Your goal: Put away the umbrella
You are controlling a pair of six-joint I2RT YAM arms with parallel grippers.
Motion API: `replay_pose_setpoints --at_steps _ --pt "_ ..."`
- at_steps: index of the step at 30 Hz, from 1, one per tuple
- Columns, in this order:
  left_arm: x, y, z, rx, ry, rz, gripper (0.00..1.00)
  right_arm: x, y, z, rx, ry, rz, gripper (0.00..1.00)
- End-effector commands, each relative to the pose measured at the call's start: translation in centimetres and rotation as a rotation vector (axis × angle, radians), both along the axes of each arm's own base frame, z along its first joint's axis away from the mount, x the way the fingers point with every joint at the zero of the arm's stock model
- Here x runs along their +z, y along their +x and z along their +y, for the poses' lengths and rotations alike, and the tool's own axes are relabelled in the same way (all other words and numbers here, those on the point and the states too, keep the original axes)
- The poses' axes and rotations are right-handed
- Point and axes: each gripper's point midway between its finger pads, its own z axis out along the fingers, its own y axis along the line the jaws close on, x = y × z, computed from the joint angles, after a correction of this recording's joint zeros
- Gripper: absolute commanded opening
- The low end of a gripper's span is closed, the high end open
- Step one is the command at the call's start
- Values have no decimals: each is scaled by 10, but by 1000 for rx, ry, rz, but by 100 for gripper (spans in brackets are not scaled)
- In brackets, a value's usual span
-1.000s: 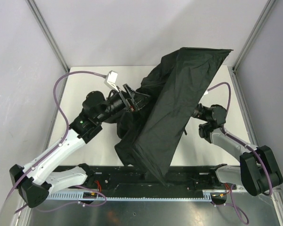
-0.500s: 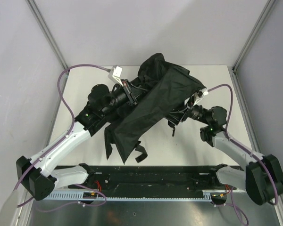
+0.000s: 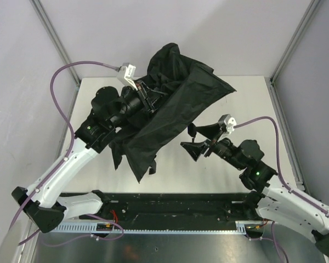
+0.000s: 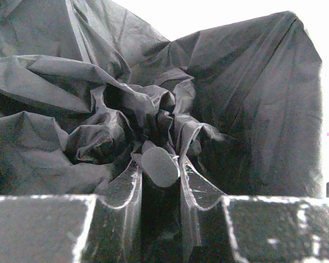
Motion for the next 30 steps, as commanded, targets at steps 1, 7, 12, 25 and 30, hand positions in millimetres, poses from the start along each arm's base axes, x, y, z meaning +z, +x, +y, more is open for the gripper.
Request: replay_pose_setpoints --at_steps 1,7,12,25,30 --pt "13 0 -2 -13 -2 0 0 7 40 -9 -296 -108 -83 97" --pt "3 0 -3 -21 23 37 0 31 66 16 -429 -182 -213 91" --pt "-4 -4 -7 -48 34 61 0 38 78 37 -419 -166 -233 69" --pt "23 -19 -18 -180 17 15 43 33 62 30 -165 161 -90 0" --pt "58 -32 6 -170 -34 -57 94 28 69 0 -150 242 -48 0"
